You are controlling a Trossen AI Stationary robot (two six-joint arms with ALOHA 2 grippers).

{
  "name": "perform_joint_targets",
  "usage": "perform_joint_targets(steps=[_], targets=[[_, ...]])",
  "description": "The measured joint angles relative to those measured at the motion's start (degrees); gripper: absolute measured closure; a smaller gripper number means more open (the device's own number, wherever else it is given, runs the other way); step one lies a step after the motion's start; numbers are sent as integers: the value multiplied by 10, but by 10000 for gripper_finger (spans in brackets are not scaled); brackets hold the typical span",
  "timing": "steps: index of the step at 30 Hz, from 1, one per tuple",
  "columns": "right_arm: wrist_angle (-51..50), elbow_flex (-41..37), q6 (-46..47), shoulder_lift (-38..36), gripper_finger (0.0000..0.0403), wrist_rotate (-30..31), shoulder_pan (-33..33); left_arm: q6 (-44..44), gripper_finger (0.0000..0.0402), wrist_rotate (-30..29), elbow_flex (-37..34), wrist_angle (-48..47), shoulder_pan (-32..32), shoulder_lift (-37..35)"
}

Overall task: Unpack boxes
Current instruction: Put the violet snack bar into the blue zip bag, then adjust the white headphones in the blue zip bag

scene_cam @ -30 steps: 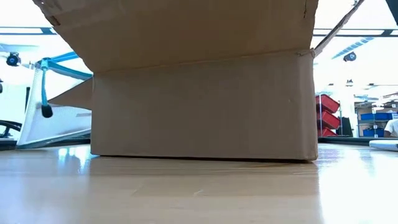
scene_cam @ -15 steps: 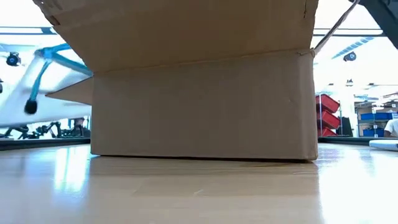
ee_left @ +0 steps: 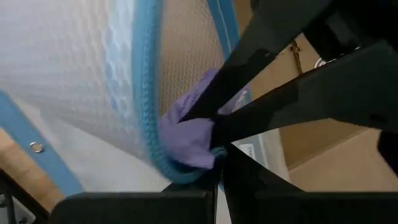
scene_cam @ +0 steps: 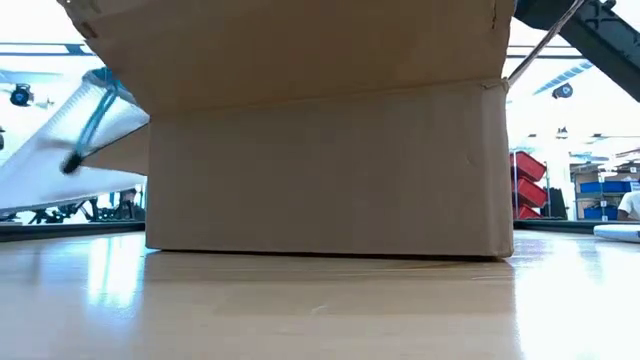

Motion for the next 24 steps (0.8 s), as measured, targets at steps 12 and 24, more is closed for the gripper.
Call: perform_joint_targets(steps=[12,24], targets=[[-136,10,-172,17,308,0,7,28,401,-8,0,1,1,-7],[-264,31,-264,-46,214,-63,25,31,401,-7,-1,-6,1,-8]])
